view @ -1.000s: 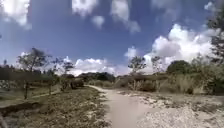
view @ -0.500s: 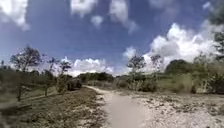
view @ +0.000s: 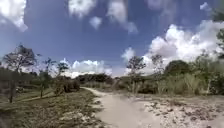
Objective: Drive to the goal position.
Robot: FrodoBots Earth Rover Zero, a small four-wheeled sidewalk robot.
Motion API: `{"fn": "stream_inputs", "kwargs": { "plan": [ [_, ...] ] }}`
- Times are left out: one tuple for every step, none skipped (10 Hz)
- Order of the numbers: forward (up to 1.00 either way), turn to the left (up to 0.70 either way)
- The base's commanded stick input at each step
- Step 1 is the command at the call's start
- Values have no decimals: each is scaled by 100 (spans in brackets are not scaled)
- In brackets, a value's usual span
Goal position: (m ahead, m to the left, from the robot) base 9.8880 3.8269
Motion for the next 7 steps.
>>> {"fn": "stream_inputs", "kwargs": {
  "plan": [
    [70,0],
    [70,0],
    [70,0],
    [70,0],
    [70,0],
    [70,0],
    [70,0]
  ]
}}
